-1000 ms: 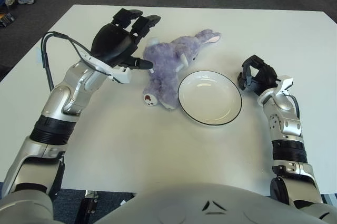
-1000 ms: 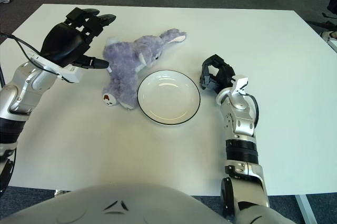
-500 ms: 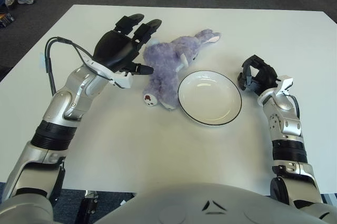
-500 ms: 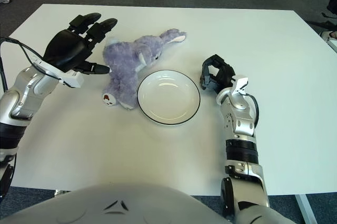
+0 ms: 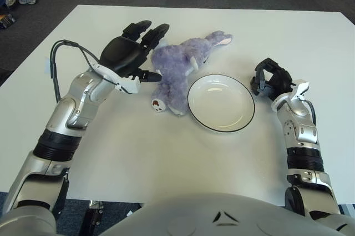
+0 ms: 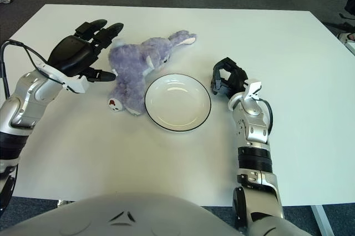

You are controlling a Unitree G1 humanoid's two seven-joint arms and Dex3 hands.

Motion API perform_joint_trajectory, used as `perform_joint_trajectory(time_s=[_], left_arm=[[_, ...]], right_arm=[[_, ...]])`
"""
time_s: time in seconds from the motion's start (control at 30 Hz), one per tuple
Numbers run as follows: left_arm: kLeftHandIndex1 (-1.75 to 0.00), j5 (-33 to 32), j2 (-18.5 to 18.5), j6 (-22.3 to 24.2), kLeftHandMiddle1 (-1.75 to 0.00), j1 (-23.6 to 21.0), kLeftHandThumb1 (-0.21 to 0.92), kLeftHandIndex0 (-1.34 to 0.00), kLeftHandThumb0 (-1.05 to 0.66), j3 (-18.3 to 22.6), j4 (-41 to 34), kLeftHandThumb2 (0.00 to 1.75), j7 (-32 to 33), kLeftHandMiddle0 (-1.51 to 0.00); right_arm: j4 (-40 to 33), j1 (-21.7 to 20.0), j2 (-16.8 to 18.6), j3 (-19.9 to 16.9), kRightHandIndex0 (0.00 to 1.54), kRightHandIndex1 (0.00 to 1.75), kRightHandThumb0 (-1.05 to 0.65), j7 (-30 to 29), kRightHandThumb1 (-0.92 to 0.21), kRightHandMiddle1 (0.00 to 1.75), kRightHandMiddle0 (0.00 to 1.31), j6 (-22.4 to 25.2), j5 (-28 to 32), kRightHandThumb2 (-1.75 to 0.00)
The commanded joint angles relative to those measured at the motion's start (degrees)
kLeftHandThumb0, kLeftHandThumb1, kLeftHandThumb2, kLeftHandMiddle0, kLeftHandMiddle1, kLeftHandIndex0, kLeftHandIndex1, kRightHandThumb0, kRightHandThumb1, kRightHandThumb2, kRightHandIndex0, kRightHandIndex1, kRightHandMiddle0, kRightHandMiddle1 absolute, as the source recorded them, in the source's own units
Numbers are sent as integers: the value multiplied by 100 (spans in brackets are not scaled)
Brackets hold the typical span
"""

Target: Put the doll into the plate.

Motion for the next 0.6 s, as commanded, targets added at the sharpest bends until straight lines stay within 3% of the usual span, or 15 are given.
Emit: perform_joint_trajectory(time_s=[0.0,0.2,0.57], left_arm=[[-5,-33,37,79,-24,34,92,0,-101,-5,-109,49,-209,-5],[0,-81,49,89,-24,18,92,0,-100,-30,-131,46,-435,-5],[0,54,-69,633,-26,-121,92,0,-98,-225,-255,41,-1081,-6]], right_arm=[[39,92,-22,-3,120,175,-44,-9,-47,175,50,139,-23,-113],[41,85,-17,-13,120,175,-43,-25,-48,175,49,161,-20,-112],[25,83,1,-32,121,175,-43,-23,-48,175,49,173,11,-112]])
